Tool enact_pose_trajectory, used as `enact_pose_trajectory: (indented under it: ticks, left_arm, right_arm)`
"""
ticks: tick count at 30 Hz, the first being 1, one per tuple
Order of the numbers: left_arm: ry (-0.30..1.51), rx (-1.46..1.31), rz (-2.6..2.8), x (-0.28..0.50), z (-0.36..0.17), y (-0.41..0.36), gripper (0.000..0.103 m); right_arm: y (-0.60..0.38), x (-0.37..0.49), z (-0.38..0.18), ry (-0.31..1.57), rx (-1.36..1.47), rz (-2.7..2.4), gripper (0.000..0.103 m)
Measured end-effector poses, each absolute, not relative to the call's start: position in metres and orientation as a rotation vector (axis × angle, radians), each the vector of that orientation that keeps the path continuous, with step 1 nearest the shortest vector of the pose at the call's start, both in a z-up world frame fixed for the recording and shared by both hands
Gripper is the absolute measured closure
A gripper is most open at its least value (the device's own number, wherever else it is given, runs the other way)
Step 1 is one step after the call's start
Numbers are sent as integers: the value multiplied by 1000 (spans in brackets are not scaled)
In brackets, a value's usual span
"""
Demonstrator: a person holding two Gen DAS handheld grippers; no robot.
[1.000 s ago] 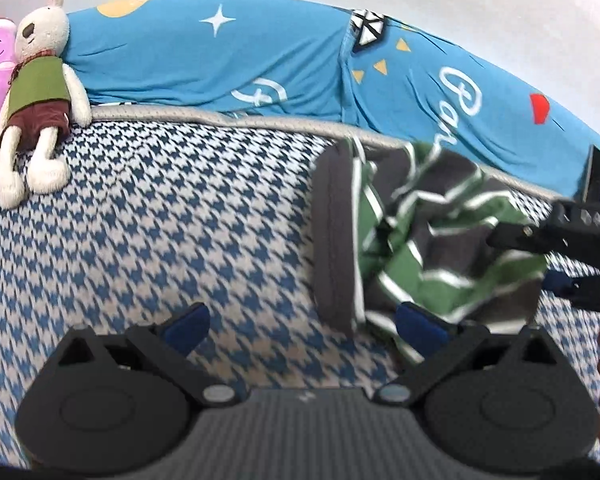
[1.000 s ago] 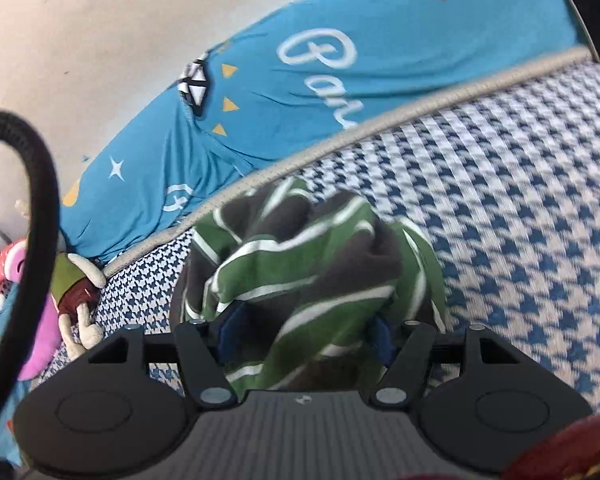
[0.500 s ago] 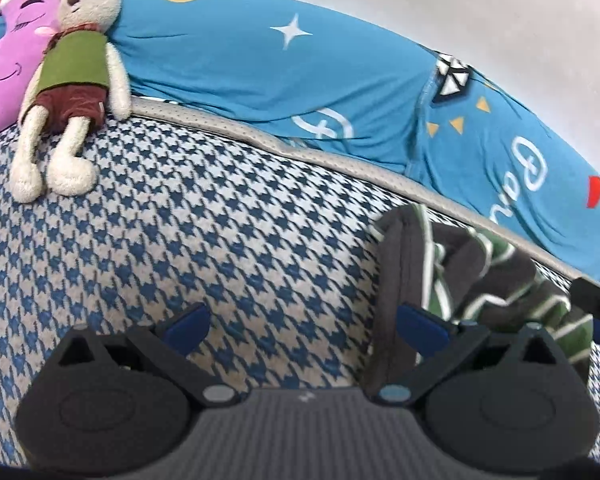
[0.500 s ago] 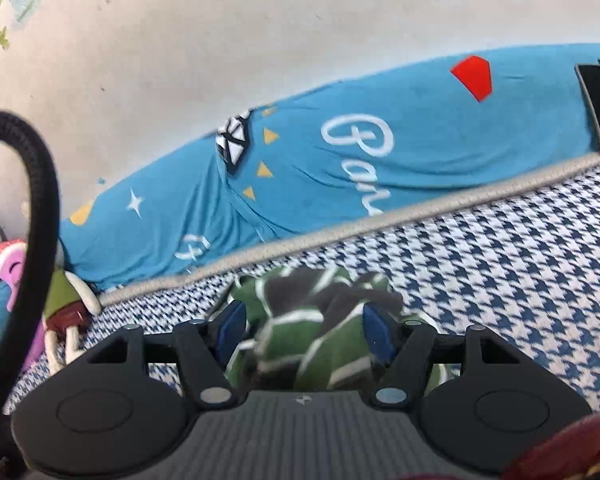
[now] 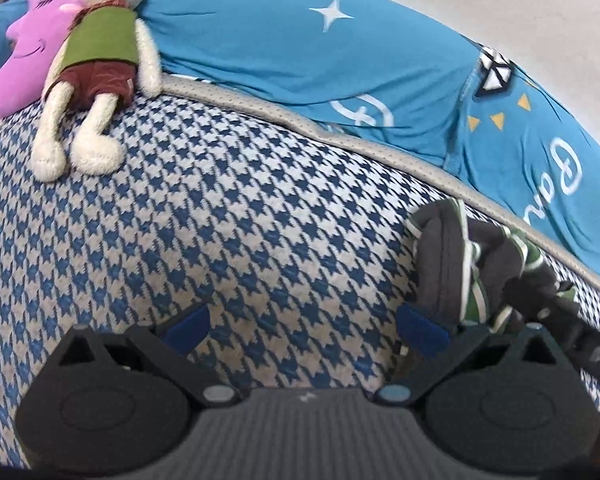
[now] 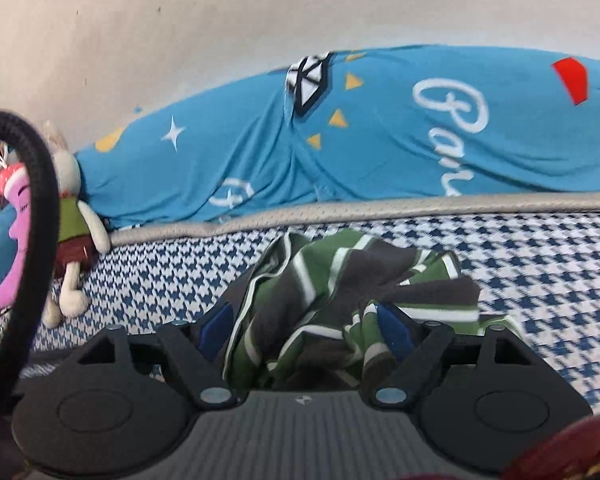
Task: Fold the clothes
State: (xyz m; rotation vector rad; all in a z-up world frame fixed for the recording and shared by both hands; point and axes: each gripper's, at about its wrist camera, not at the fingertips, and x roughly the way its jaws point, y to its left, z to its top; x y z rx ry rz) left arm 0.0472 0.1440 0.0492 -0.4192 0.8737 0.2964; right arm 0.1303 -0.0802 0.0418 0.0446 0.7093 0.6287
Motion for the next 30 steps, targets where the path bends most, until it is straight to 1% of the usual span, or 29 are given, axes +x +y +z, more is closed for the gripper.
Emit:
enact_pose_trajectory:
  ticks: [6,9,10,11,12,13,14,15,16,17,21,22,23,26,30]
  left_arm:
    - [881,-464,321,45,48,156,0]
    - [884,-468,324,45,47,157,0]
    - [886,-467,323,45,46,156,0]
    - [890,-467,322,46,46,156,0]
    - [893,-466,320,46,45,155,0]
    - [895,-465,319,46,45,155,0]
    - [896,-464,318,46,45,155,0]
    - [894,-462,317,46,44,155,0]
    - [892,-461,317,45,44,156,0]
    - [890,-461,319,45,45,156,0]
    - [885,-457,324,43,45,157,0]
    - [885,-456,323,43,44,157,0]
    - [885,-456,321,43,44,158,0]
    - [886,-456,314,42,42,159,0]
    - [897,-457,293,44,38,158,0]
  right_arm:
    - [-54,125,24,690,-91,650,21]
    - [-44,121,15,663,-166,618,22]
    - [-41,119,12,652,-185,607,24]
    - [-39,117,11,641,-207,597,29]
    - [-37,115,10,626,-230,585,32]
    - [-38,113,10,615,-236,578,38]
    - [-38,112,11,603,-243,570,47]
    - [-38,110,11,591,-249,563,52]
    - [-39,109,12,581,-255,554,64]
    - [-40,109,14,578,-256,544,69]
    - [-49,110,24,574,-221,544,81]
    - [-49,109,26,567,-216,539,88]
    - [-50,108,29,560,-211,534,92]
    - [-58,109,40,560,-161,524,97]
    - [-77,108,52,559,-96,476,99]
